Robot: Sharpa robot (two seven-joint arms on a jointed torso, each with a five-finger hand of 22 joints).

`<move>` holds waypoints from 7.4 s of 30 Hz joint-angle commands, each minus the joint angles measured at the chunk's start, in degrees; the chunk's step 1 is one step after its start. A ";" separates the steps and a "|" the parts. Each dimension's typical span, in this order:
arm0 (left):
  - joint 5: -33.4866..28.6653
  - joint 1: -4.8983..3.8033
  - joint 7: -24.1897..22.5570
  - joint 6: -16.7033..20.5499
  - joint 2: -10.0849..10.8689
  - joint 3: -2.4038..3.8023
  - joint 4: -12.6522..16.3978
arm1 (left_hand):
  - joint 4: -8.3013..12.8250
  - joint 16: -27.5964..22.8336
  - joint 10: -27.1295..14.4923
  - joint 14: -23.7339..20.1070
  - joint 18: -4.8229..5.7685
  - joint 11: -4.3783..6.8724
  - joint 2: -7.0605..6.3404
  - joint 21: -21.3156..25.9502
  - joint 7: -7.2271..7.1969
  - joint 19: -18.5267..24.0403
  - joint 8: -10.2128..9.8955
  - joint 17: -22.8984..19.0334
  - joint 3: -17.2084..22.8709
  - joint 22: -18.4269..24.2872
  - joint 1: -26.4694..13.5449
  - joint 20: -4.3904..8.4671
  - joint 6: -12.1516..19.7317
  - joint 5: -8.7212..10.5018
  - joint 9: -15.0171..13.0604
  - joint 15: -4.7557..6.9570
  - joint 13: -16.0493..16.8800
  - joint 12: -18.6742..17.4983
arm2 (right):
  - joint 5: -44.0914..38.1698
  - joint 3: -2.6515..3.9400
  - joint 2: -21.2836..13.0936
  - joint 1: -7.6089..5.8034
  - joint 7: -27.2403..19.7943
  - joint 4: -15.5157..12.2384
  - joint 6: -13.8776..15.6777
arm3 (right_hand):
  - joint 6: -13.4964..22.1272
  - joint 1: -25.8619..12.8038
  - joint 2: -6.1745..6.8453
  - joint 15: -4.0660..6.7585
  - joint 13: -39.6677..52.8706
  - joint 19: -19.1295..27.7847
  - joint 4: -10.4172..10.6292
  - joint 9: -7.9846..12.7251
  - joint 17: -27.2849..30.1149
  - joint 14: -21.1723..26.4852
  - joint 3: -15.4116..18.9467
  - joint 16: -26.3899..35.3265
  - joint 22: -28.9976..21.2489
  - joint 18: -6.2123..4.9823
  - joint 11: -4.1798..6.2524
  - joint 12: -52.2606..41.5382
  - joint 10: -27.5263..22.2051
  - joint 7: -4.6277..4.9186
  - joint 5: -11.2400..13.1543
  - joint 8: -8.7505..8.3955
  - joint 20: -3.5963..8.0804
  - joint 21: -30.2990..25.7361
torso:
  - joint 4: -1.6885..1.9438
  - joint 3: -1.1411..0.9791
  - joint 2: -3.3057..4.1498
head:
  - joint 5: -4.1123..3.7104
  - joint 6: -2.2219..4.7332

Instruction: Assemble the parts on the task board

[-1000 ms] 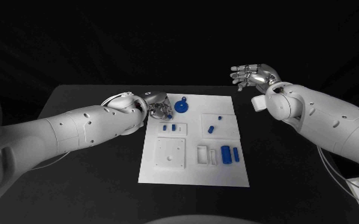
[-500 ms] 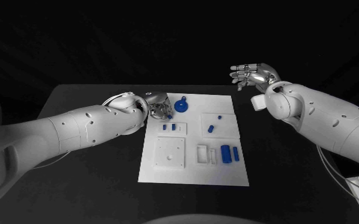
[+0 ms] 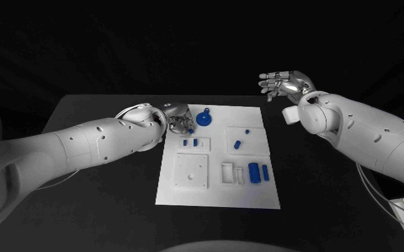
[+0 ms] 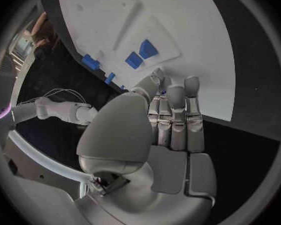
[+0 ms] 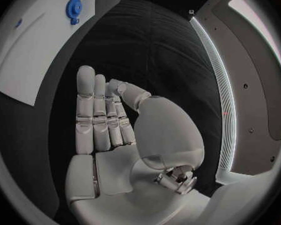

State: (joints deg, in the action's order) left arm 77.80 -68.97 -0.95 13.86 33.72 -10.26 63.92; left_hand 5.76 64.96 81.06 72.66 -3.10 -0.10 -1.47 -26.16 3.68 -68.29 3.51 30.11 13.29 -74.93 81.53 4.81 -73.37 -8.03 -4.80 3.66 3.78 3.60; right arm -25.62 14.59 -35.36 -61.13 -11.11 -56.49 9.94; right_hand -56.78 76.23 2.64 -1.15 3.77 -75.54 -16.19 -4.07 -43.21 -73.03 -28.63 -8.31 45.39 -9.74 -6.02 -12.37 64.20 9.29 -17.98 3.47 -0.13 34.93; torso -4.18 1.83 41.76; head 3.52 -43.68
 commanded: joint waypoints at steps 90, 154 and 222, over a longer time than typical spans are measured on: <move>-0.28 0.16 1.28 -1.27 -0.49 -0.08 -0.18 | -0.24 0.37 -0.69 -1.26 0.09 0.40 -0.36 1.60 -0.22 0.43 0.01 0.51 -1.69 -1.04 0.32 -0.01 11.45 1.66 0.96 0.02 0.31 0.61 | 6.70 0.02 0.34 0.76 1.11 1.29 -11.27 | 6.23 -4.31 -0.63 -7.31 -0.35 5.02 2.21 -0.06 39.64 13.57 4.64 4.80 -33.27 -5.10 -3.80 8.27 -8.12 0.97 -2.11 0.16 -9.18 -31.43 | 0.04 0.00 0.00 | -0.16 -0.18; -32.22 -0.99 -6.65 5.92 6.90 5.01 4.49 | -1.29 -34.19 -10.16 -4.92 0.19 -3.95 -1.12 21.94 2.19 4.43 0.18 -10.17 -4.09 14.38 0.95 -4.48 12.52 1.60 0.90 -4.60 -0.21 0.21 | -44.45 -1.56 -6.32 4.19 6.59 -7.86 3.03 | -12.16 -1.01 2.26 3.85 7.71 1.85 -0.16 -3.53 -4.69 -9.04 3.05 -5.19 7.67 1.92 5.24 0.53 11.74 -3.96 4.90 0.13 4.09 27.38 | 0.00 -0.06 -0.01 | -1.72 1.28; -40.80 -0.95 -7.94 3.29 8.32 4.98 9.58 | -3.10 -35.66 -9.77 -4.89 0.15 -4.30 -0.86 22.24 3.61 4.12 0.15 -9.60 -4.00 18.55 -0.39 -4.97 12.10 1.49 0.92 -5.02 -0.20 0.22 | -79.12 -9.05 -1.89 7.60 23.01 -13.47 18.88 | -10.89 -4.12 11.41 1.59 -0.31 -0.32 5.34 0.06 8.80 1.37 -13.37 -21.53 19.21 0.23 1.36 8.95 4.59 -3.04 14.58 0.16 1.62 17.79 | 0.15 0.06 0.14 | -1.62 1.37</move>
State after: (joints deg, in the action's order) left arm 38.35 -69.86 -7.87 17.75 42.04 -5.32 73.34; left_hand 3.01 29.50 71.55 67.97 -3.09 -4.09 -2.33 -3.97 6.85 -64.21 3.83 20.56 9.36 -56.43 81.50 0.10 -61.21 -6.42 -3.85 -1.03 3.65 4.09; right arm -105.16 5.56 -37.39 -53.58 12.26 -70.07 28.37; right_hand -67.25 72.35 14.15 0.37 3.52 -75.58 -10.84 -3.97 -34.38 -72.01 -41.76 -29.85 64.71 -9.01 -4.70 -3.72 68.61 6.14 -3.33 3.76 1.56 52.76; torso -4.03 1.87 41.88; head 1.88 -42.25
